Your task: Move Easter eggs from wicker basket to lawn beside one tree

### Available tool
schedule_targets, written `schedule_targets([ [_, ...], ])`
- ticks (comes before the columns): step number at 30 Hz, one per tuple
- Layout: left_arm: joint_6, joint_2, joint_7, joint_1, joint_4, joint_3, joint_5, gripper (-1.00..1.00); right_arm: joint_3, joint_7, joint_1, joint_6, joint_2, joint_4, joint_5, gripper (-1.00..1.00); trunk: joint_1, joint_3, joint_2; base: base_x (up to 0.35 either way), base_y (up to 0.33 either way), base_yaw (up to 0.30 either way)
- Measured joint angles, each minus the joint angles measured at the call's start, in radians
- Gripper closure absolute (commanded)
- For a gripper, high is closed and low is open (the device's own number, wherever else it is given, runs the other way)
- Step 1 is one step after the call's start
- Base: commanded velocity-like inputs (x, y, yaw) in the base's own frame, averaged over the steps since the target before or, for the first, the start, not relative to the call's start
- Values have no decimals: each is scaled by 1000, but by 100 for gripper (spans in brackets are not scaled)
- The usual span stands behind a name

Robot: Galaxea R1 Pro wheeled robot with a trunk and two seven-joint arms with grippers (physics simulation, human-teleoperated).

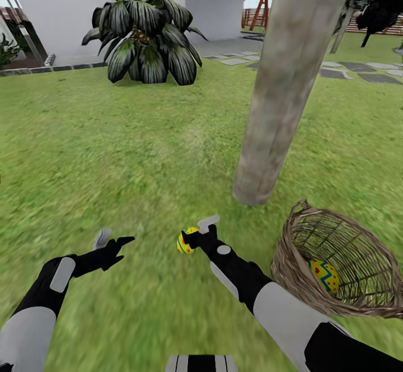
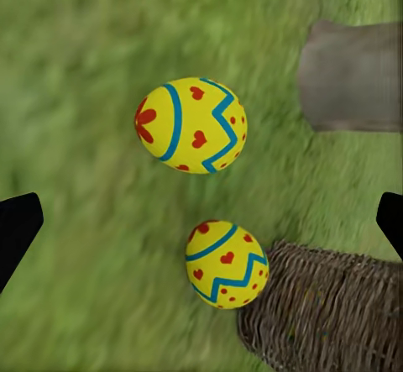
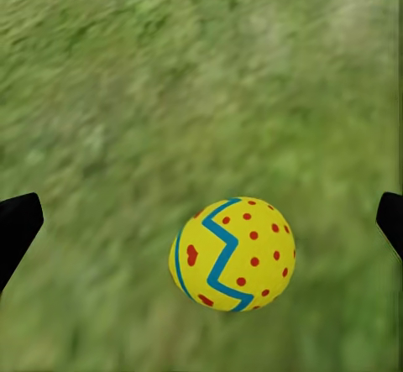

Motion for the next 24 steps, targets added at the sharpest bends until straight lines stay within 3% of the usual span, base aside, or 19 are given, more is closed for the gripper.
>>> schedule_targets([
  [9,2,-1,53,0,0,0,3,-100,1,0,1,-1,0,0,0,-100,-4,41,2,-20,0,0],
  [24,2,-14,58,0,2,-1,2,-100,2,-1,6,-3,0,-2,6,-100,-10,108,6,-277,-12,0],
])
